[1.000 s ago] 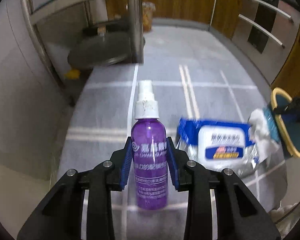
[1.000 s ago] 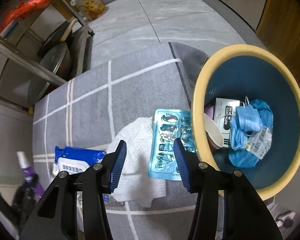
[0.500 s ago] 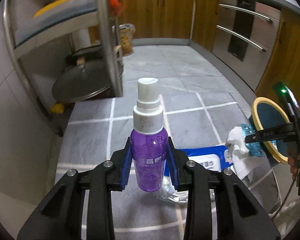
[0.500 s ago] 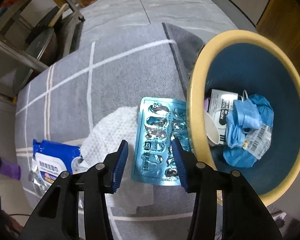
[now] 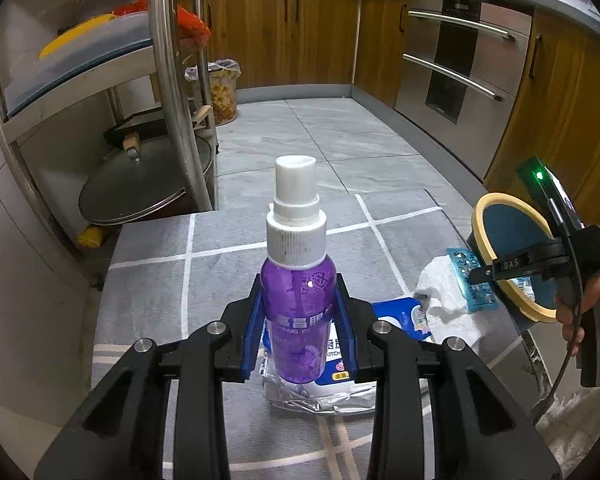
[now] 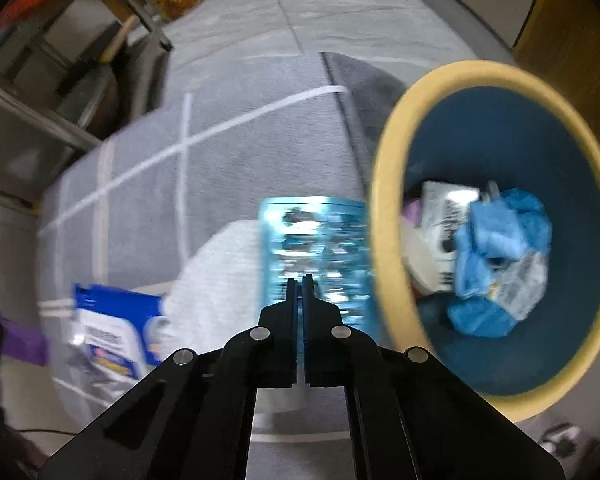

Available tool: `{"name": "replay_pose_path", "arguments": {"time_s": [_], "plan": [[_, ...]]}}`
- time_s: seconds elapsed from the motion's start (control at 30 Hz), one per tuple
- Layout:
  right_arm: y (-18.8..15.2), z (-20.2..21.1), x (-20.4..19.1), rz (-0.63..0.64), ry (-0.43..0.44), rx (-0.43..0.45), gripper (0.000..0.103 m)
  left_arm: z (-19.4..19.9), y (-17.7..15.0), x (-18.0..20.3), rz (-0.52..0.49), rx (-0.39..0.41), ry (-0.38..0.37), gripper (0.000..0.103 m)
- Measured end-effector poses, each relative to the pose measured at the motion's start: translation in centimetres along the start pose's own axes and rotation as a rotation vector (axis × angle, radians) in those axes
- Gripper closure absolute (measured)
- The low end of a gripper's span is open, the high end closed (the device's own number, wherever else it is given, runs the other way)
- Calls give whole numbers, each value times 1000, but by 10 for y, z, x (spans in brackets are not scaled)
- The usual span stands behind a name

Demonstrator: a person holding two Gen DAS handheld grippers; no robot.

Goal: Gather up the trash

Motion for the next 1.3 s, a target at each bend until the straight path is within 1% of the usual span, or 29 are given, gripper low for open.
{"name": "replay_pose_path", "arguments": {"time_s": [0.03, 0.07, 0.13, 0.2, 0.23, 0.3, 0.37, 0.43, 0.57, 0.7, 0.77, 0.8, 0.83, 0.9, 0.93, 1.0, 1.03, 1.2, 1.3], "plan": [[0, 1, -1, 2, -13, 3, 90, 0, 0, 0, -1, 0, -1, 71], [1, 2, -1, 8, -34, 16, 76, 0, 0, 1, -3, 0, -2, 71], [2, 5, -2, 12, -53, 34, 61, -1, -1, 3, -9, -5, -7, 71], [3, 4, -2, 20, -55, 29, 60, -1, -2, 3, -11, -8, -9, 71], [2, 2, -3, 24, -62, 22, 58, -2, -3, 3, -11, -11, -11, 71], [0, -2, -4, 30, -81, 4, 52, -2, -3, 3, -11, -14, -14, 71], [-2, -5, -8, 46, -85, -5, 40, -3, -4, 3, -12, -17, -17, 71], [-2, -6, -13, 64, -102, -3, 36, -4, -4, 3, -12, -20, -20, 71], [-1, -4, -13, 69, -128, 13, 36, -5, -3, 3, -12, -21, -23, 71], [-5, -11, -20, 127, -149, -5, 36, -6, -4, 3, -4, -27, -28, 71], [-11, -18, -25, 166, -161, -35, 34, -7, -4, 4, 1, -30, -31, 71], [-12, -19, -28, 197, -177, -26, 35, -7, -4, 5, 1, -31, -33, 71], [-13, -20, -30, 229, -205, -27, 37, -6, -4, 5, 1, -31, -33, 71], [-13, -19, -28, 211, -209, -22, 43, -7, -4, 5, 2, -31, -36, 71], [-12, -17, -27, 198, -203, -20, 49, -7, -4, 5, 4, -31, -37, 71], [-10, -12, -23, 150, -153, -26, 52, -7, -4, 5, 3, -31, -38, 71], [-9, -10, -22, 138, -140, -25, 57, -7, -4, 5, 4, -31, -38, 71], [-9, 7, -13, 61, -67, -23, 68, -8, -4, 6, 7, -37, -49, 71], [-9, 17, -7, 34, -48, -23, 80, -9, -3, 11, 4, -35, -60, 71]]}}
Point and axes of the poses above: each gripper's, at about its wrist camera, not at the fingertips, and z roughly against the way its jaws point, x to its right, y to its top, the point moved 3 cm from there along -z, roughly the way its jaws point, and after that the axes turned 9 degrees about x, right-handed, at the moved point
